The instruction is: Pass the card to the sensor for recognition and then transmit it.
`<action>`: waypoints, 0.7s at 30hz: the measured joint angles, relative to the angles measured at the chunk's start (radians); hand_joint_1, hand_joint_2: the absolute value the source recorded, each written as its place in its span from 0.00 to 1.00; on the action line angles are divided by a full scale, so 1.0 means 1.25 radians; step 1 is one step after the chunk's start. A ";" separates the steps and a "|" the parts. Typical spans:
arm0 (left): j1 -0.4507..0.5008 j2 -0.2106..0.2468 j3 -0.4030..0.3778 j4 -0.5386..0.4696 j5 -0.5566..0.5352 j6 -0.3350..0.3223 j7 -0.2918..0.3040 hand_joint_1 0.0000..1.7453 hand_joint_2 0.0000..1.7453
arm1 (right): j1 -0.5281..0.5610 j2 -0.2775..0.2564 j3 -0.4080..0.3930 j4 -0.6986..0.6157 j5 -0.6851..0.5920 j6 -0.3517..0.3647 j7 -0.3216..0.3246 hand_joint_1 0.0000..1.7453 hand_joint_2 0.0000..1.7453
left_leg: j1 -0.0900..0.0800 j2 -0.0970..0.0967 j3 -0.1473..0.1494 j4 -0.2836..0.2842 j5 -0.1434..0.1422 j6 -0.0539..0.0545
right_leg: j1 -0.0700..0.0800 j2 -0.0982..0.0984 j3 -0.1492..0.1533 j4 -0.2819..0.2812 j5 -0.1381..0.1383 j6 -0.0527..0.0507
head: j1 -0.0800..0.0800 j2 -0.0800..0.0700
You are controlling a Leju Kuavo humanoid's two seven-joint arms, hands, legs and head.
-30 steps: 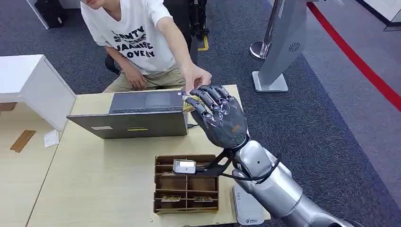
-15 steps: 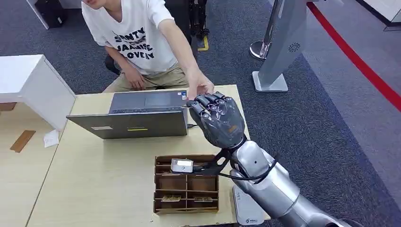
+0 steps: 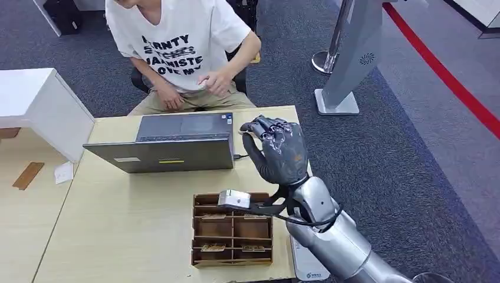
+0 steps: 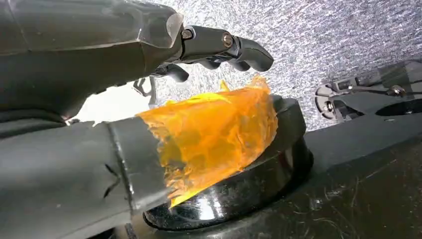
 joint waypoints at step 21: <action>0.019 0.001 0.042 0.000 0.065 0.023 -0.024 0.00 0.00 | 0.213 0.016 -0.203 -0.202 -0.584 0.180 -0.129 1.00 1.00 | 0.000 0.000 0.000 0.000 0.000 0.000 | 0.000 0.000 0.000 0.000 0.000 0.000 | 0.000 0.000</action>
